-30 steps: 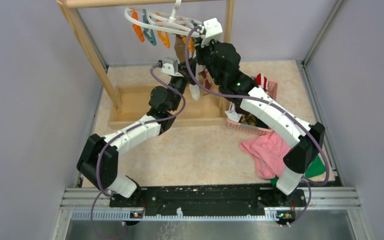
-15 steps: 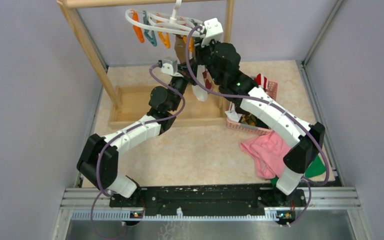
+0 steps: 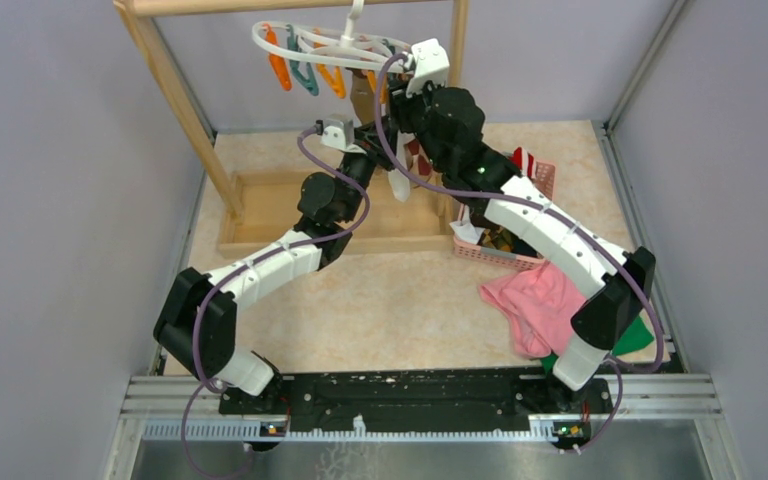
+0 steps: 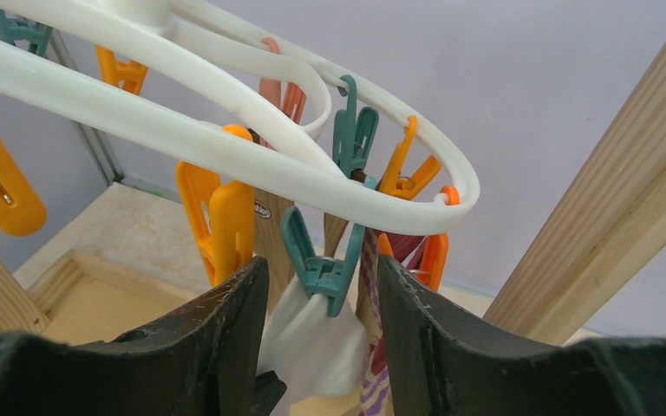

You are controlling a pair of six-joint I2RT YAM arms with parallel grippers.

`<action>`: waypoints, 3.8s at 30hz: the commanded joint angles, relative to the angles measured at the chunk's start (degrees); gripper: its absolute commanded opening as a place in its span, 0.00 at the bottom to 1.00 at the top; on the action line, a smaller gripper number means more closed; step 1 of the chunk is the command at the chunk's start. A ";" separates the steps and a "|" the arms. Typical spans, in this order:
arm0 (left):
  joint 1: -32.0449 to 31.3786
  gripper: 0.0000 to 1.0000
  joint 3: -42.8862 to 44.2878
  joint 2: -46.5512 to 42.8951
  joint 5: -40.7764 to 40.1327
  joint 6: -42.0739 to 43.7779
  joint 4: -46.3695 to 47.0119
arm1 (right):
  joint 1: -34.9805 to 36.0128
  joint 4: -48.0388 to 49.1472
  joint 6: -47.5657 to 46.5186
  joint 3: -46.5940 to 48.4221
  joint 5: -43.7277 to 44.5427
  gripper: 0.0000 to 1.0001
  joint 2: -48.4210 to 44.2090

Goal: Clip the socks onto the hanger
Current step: Clamp the sock onto the hanger, then pick up the sock from the bin.

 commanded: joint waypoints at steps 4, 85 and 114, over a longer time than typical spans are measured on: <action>-0.22 0.40 -1.25 -4.36 1.59 -1.37 2.60 | -0.27 0.44 -1.81 -4.28 -3.35 0.52 -8.08; 0.16 0.99 -33.95 -18.41 19.41 -1.10 -17.91 | -46.65 22.15 20.88 -58.08 -33.23 0.02 -17.48; 4.81 0.89 -36.01 -19.17 36.30 -37.85 6.97 | -36.74 17.83 18.95 -54.47 -53.50 0.00 -37.73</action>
